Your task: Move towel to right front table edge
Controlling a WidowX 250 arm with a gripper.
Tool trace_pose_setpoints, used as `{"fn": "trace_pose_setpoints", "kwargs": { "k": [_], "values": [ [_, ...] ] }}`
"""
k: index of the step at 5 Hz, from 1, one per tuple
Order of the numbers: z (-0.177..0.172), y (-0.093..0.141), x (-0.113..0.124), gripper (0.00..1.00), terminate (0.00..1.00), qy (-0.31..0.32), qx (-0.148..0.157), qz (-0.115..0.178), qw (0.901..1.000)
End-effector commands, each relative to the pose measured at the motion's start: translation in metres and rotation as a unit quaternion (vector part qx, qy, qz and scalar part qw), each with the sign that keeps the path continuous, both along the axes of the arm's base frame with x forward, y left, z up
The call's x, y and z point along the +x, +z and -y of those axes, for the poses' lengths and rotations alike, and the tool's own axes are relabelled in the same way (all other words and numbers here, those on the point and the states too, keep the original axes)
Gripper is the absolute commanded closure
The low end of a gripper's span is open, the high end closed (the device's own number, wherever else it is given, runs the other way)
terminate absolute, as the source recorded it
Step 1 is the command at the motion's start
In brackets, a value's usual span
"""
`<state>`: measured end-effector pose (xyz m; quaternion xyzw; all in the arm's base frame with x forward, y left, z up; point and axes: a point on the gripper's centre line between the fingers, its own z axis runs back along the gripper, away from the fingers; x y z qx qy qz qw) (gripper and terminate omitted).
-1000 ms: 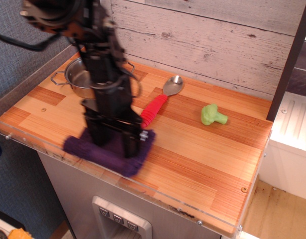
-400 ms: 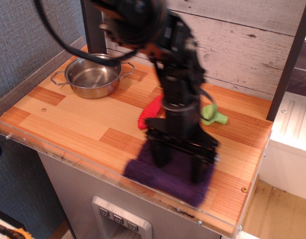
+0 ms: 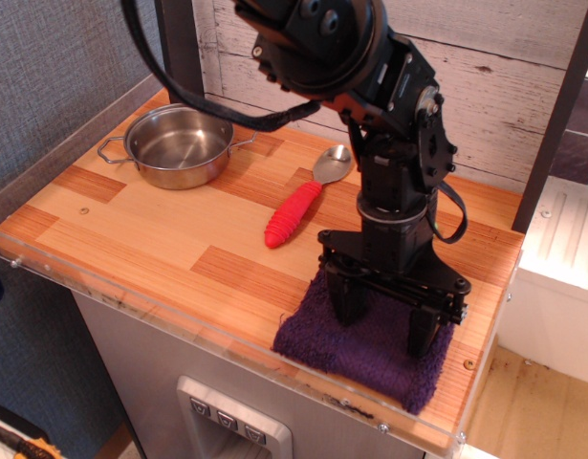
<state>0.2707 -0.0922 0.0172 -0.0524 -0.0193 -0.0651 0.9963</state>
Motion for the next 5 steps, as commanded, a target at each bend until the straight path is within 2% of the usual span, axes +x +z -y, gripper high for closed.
{"fn": "trace_pose_setpoints", "kwargs": {
  "k": [1,2,3,4,5],
  "values": [
    [-0.038,0.012,0.029,0.00,0.00,0.019,0.012,0.026,0.9994],
    [-0.039,0.012,0.029,0.00,0.00,0.010,0.008,0.021,0.9997],
    [-0.029,0.041,0.020,0.00,0.00,-0.028,-0.015,0.050,0.9983],
    [-0.021,0.090,0.021,0.00,0.00,-0.063,-0.036,0.111,0.9912],
    [-0.041,0.140,0.029,0.00,0.00,-0.054,-0.044,0.153,0.9859]
  ]
}}
